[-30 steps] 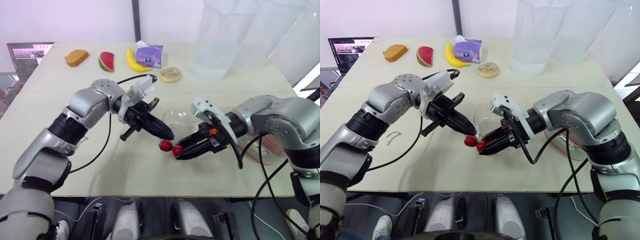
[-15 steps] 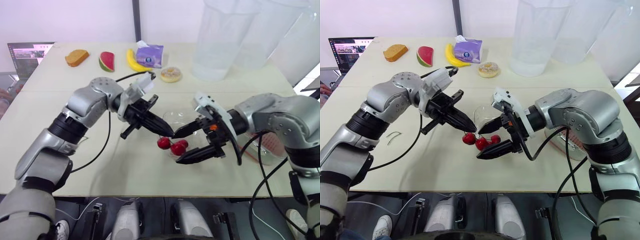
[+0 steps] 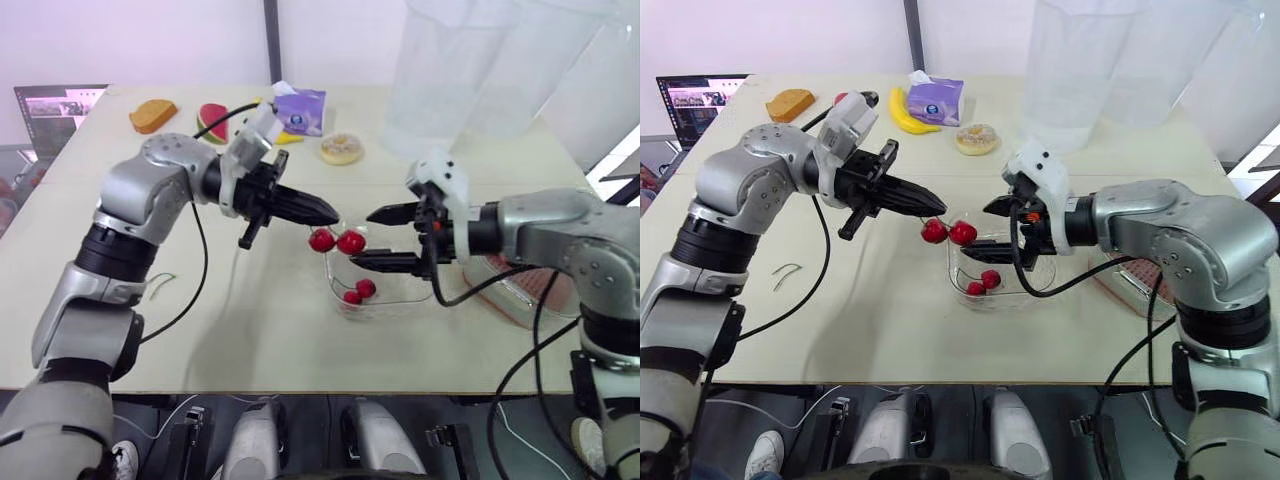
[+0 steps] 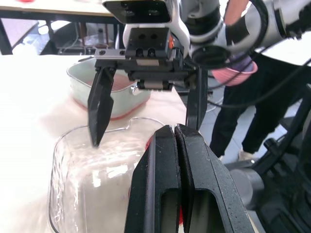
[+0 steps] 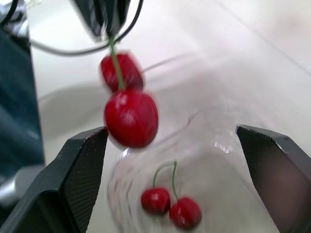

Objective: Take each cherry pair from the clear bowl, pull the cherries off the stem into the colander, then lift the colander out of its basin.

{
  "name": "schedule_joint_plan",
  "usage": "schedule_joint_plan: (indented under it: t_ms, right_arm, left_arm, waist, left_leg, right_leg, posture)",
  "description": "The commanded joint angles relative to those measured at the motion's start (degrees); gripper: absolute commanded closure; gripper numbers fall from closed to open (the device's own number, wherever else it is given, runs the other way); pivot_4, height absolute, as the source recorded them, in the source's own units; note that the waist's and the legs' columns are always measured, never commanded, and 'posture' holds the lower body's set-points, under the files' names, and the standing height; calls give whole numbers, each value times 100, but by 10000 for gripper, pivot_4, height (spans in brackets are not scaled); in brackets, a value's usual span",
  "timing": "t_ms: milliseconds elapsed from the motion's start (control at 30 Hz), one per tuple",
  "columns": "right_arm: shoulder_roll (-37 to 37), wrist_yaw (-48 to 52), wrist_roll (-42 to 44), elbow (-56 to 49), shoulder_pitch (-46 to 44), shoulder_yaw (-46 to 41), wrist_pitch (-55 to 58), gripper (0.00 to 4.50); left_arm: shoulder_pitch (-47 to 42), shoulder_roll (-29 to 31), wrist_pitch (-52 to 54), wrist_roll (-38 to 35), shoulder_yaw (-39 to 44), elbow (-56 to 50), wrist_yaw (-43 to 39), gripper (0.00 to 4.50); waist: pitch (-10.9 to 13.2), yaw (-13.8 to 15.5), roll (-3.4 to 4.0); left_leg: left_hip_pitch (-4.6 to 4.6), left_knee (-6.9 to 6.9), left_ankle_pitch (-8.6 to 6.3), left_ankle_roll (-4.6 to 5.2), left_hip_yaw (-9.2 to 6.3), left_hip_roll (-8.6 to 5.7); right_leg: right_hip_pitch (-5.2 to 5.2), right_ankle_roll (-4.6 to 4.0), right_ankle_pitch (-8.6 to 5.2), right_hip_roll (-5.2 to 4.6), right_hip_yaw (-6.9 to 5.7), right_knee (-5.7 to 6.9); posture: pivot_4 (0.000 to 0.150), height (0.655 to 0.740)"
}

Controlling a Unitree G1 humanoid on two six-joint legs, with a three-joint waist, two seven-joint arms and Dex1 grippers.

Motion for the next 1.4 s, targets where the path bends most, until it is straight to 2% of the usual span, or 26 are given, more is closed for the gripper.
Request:
schedule_joint_plan:
  t_ms: [33,333,433,467,633,667,900,1033,1200,1267,1400]
  right_arm:
    - [195,-211,208,-175,-173,-153,137,425]
    - [314,-334,305,1,-381,-6,223,425]
    - [256,-329,276,20,-355,58,178,8024]
    - [241,-329,267,28,-350,71,166,13950]
    - [203,-350,208,67,-313,108,108,36592]
    - [213,-358,212,75,-317,102,111,38134]
    - [84,-272,309,-47,-151,43,145,38513]
    - [-515,-102,275,-303,663,-208,-71,38513]
    - [-653,-186,710,-578,1158,-901,-14,38513]
    - [-694,-410,720,-462,1213,-1435,-2,38513]
    - [-1192,-834,169,31,1427,-2258,-111,38513]
  left_arm:
    - [-74,-54,-17,124,244,-151,51,45000]
    - [-42,-202,20,328,347,-144,51,45000]
    - [-40,-241,46,368,389,-158,52,45000]
    - [-43,-253,55,375,401,-161,57,45000]
    - [-48,-282,113,367,437,-198,78,45000]
    - [-46,-285,119,370,441,-202,81,45000]
    - [-19,-282,138,371,485,-223,128,45000]
    - [58,-254,138,356,649,-207,305,45000]
    - [272,-186,271,313,858,-338,500,45000]
    - [352,-169,314,295,900,-429,522,45000]
    - [422,-179,372,274,932,-547,578,45000]
  waist:
    - [0,9,0]
    - [0,0,0]
    - [0,-3,0]
    - [0,-4,0]
    - [0,-4,0]
    - [0,-4,0]
    - [0,-3,0]
    - [0,34,-1]
    - [0,-24,0]
    - [0,-19,0]
    - [0,36,0]
  left_leg:
    - [0,0,0,0,0,0]
    - [0,0,0,0,0,-2]
    - [0,0,0,0,1,-1]
    - [0,0,0,0,0,-1]
    - [0,0,0,0,0,-1]
    - [0,0,0,0,0,-1]
    - [0,0,0,0,0,-1]
    - [-3,-1,-2,3,-5,-4]
    - [3,-1,-2,3,0,0]
    - [4,-3,0,0,-3,4]
    - [1,-2,0,0,0,-6]
  right_leg:
    - [0,0,0,0,0,0]
    - [0,0,0,0,0,0]
    - [0,0,0,1,0,0]
    - [0,0,0,1,0,0]
    - [0,0,0,0,0,0]
    - [0,0,0,1,0,0]
    - [0,0,0,0,0,0]
    - [5,0,0,-3,-2,-7]
    - [5,1,0,1,3,-4]
    - [5,1,0,6,1,-2]
    - [5,1,0,-5,2,-4]
  posture:
    - [1500,7400]
    - [1500,7400]
    - [1500,7400]
    - [1500,7400]
    - [1500,7400]
    - [1500,7400]
    - [1500,7400]
    - [1500,7400]
    - [1500,7400]
    - [1500,7400]
    - [1500,7400]
